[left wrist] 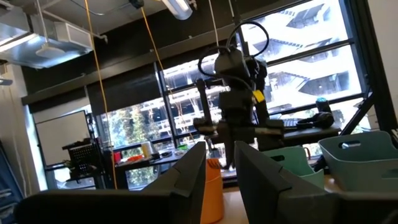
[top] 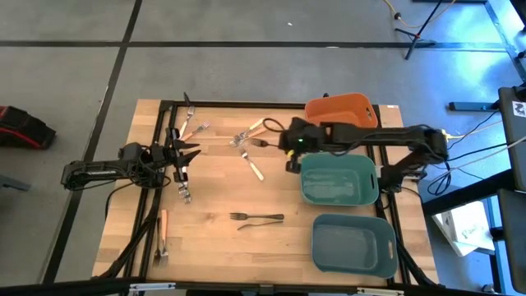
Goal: Sort silverware by color (type)
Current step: Put the black fork into the orange bin
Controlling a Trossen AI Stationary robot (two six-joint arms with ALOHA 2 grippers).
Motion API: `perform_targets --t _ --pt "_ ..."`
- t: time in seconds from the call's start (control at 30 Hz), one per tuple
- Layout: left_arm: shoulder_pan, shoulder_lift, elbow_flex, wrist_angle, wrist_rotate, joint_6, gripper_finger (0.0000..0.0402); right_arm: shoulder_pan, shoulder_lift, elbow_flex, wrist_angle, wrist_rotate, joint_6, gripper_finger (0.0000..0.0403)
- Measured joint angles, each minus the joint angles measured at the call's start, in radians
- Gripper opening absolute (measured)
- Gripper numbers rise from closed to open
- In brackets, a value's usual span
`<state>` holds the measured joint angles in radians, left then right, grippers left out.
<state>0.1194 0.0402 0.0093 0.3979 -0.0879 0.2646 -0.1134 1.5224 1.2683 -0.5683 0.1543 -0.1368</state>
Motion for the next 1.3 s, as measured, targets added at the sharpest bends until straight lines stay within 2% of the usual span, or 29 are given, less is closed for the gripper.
perform_targets --t 0.27,0.47,0.63,1.07,1.3 --pt "0.000 0.000 0.000 0.000 0.000 0.000 0.0080 -0.051 -0.189 -0.099 -0.063 0.070 0.033 0.0002" --pt "0.000 0.000 0.000 0.000 -0.003 0.000 0.0080 -0.149 -0.316 -0.188 -0.100 0.071 0.049 0.0002" --pt "0.000 0.000 0.000 -0.004 -0.003 -0.003 0.0080 -0.261 -0.400 -0.263 -0.107 0.070 0.003 0.0001" --pt "0.000 0.000 0.000 -0.005 -0.004 -0.026 0.0080 -0.569 -0.430 -0.393 -0.047 0.001 -0.111 0.0001" --pt "0.000 0.000 0.000 -0.006 -0.004 -0.026 0.0080 -0.689 -0.430 -0.484 0.010 -0.046 -0.137 0.0001"
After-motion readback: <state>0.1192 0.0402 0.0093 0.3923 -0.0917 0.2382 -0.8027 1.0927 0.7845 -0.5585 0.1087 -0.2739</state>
